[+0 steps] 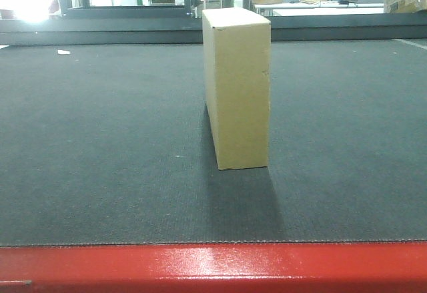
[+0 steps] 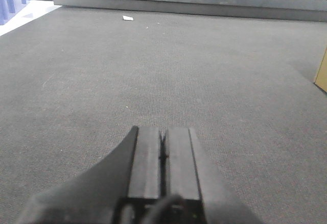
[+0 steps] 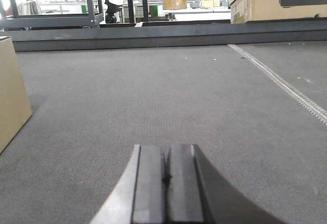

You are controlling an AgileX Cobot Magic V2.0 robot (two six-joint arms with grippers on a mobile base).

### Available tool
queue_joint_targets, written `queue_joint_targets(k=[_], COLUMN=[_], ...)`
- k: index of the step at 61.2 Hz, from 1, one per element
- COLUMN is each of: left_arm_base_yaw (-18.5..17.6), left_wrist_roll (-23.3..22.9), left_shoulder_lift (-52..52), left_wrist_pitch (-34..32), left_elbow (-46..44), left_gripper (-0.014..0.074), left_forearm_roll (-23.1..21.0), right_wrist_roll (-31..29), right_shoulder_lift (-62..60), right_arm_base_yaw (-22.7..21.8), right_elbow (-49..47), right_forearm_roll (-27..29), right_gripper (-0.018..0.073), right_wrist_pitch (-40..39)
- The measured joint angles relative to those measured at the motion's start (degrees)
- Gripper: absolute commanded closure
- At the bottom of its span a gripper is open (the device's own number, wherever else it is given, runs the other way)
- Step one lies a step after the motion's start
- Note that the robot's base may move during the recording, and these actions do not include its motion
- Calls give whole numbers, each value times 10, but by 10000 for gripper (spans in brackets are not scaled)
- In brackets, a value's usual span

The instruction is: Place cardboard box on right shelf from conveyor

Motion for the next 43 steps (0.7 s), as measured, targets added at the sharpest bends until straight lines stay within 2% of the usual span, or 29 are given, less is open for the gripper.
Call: queue_joint_targets(k=[43], left_arm_base_yaw=[0], left_wrist_roll=[0], left_shoulder_lift=[0], left_wrist_pitch=[0], left_elbow=[0], left_gripper=[712], left_forearm_roll=[0], right_wrist_roll=[0], right_shoulder_lift=[0], right_arm_base_yaw=[0], right_elbow=[0], right_forearm_roll=[0], right_gripper=[495], right_wrist_pitch=[-3])
